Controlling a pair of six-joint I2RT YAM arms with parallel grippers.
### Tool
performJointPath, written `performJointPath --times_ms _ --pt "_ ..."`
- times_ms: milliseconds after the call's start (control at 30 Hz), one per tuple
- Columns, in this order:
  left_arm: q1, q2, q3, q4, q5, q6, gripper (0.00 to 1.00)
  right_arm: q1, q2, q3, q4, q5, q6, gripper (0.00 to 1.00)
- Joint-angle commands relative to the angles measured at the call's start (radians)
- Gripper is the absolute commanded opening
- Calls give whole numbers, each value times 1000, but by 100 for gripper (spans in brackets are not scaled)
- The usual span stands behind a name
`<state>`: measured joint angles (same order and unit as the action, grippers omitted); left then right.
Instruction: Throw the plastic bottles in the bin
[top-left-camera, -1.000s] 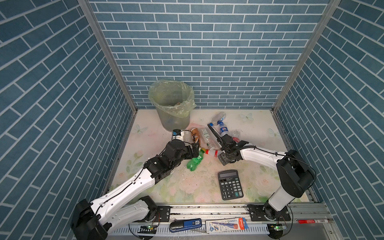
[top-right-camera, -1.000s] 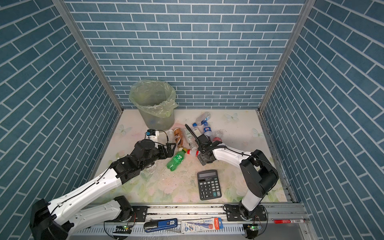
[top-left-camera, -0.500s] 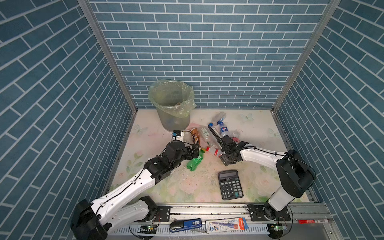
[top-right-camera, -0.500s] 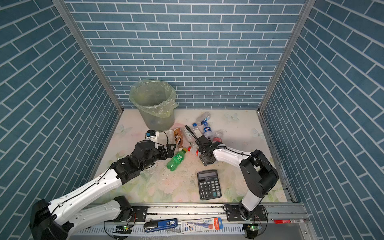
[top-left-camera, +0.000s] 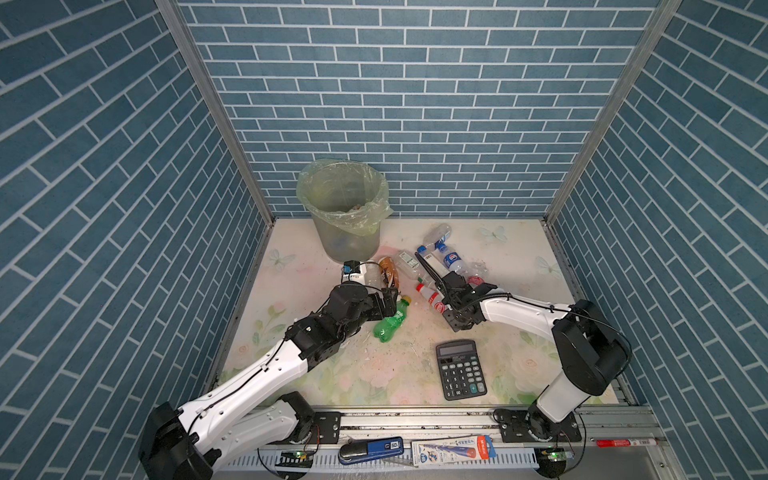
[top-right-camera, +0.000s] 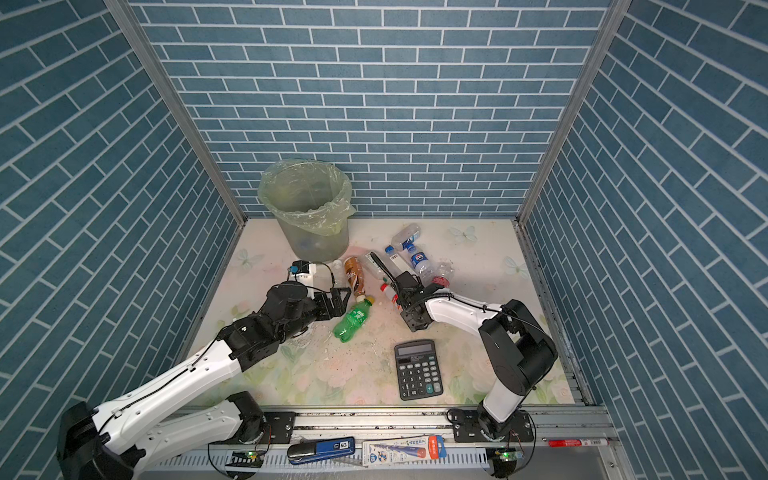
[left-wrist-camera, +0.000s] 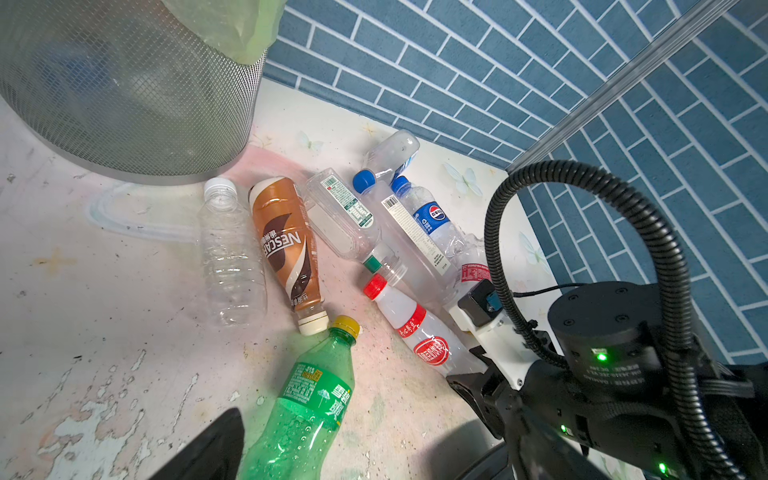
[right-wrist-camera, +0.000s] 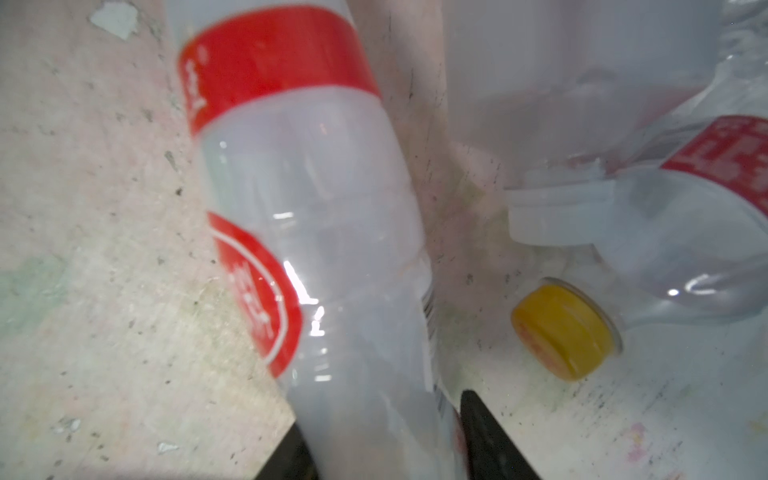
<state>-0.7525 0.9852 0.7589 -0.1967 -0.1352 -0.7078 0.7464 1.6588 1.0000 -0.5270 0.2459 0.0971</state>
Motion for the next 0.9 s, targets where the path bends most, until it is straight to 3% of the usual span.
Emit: performJointPath --times_ms 0,300,667,867 --pt "0 -13 -13 4 -5 -5 99 5 -23 11 -27 -22 -5 49" --pt "1 -3 -11 9 -4 -13 99 5 -76 10 -12 -48 -7 41" --pt "0 15 8 21 -20 -48 99 5 -146 20 10 -59 -5 40" --pt "1 50 25 25 -9 -51 99 -1 -208 6 19 -9 34 39"
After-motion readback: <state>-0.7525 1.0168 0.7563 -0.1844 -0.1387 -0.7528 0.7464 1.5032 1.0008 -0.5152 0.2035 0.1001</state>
